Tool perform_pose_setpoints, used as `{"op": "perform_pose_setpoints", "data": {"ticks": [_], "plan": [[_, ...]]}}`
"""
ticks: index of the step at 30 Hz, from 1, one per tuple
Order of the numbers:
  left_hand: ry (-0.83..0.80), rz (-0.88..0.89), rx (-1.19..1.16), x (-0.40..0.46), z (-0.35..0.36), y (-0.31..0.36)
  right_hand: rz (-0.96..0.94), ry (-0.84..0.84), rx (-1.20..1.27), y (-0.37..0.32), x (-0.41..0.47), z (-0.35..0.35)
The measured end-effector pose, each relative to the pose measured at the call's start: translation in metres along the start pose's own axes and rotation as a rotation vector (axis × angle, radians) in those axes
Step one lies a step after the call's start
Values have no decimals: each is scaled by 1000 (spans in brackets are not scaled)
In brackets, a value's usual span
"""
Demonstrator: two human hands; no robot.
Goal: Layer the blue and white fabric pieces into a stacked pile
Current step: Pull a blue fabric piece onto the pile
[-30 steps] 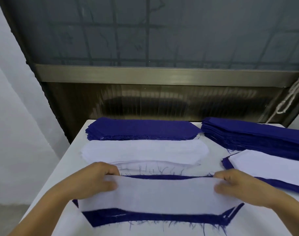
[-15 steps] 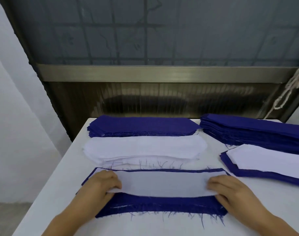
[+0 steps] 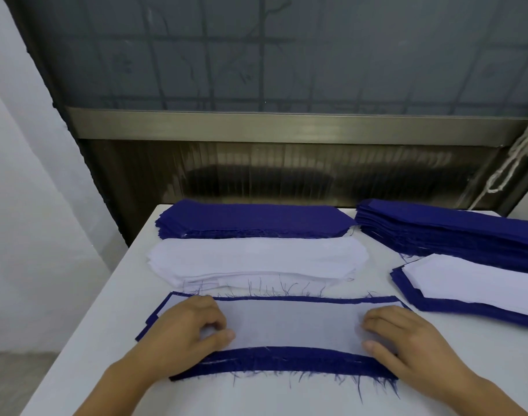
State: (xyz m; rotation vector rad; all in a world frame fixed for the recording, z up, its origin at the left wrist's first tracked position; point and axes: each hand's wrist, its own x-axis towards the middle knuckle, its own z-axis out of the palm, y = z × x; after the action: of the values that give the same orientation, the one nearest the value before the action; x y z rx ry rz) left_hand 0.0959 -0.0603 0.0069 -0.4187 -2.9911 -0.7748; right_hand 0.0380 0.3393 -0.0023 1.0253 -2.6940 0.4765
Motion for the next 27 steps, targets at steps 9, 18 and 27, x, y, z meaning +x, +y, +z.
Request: {"op": "perform_pose_setpoints", "data": {"ticks": [9, 18, 27], "plan": [[-24, 9, -1, 6, 6, -7, 107, -165, 22, 7, 11, 0], [3, -20, -11, 32, -2, -9, 153, -228, 72, 14, 36, -11], [268, -72, 81, 171, -7, 1, 273, 3, 90, 43, 184, 14]]}}
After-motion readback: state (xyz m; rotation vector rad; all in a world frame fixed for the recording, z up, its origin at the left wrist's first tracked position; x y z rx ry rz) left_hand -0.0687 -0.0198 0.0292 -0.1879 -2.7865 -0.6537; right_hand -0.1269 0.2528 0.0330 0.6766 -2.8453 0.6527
